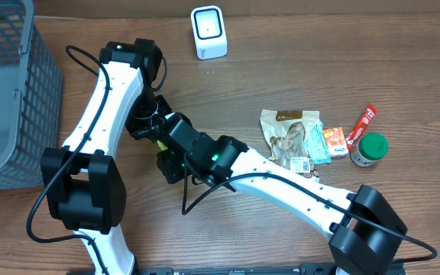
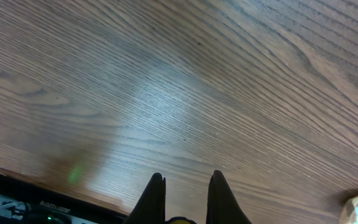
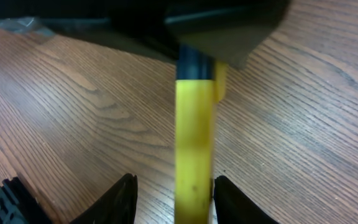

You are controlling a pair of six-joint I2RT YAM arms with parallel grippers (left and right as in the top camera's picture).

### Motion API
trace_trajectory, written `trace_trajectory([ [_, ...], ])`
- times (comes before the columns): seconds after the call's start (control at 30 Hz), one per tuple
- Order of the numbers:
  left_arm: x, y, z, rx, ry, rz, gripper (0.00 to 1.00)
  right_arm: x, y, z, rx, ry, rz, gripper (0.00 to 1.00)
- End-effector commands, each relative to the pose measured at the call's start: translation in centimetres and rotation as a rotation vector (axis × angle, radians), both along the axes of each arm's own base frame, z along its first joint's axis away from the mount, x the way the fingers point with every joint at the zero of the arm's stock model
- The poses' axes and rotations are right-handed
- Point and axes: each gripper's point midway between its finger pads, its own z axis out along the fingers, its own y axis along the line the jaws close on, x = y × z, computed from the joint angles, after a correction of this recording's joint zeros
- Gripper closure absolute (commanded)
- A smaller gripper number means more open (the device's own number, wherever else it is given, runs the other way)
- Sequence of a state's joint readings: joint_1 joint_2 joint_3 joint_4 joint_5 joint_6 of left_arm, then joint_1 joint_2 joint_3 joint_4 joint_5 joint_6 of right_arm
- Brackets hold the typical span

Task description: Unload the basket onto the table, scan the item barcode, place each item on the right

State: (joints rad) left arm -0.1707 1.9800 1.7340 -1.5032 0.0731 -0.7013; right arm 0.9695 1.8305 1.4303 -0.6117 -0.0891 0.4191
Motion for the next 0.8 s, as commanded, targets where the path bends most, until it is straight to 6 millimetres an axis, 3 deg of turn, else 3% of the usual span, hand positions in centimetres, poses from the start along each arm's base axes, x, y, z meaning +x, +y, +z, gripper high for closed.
trace_trajectory([
  [0.0,-0.1,-0.4,0.1,-0.026,0.004,0.020,0.96,-0.1,0.0,-0.3,-0.008,-0.004,-0.001,0.57],
  [0.3,0.5,0.0,0.0,-0.029,-0.015,0.034,0.96,-0.2,-0.4,0.9,0.002,-0.018,-0.005,0.57],
  [0.6,0.6,0.8,0.1,-0.064,-0.010,0.043,0.96,0.1,-1.0,0.8,-0.025,-0.033,-0.024,0.57],
  [0.77,0.6,0.9,0.1,-0.064,-0.010,0.045,0.96,0.0,-1.0,0.8,-0.023,-0.030,-0.021,0.66],
])
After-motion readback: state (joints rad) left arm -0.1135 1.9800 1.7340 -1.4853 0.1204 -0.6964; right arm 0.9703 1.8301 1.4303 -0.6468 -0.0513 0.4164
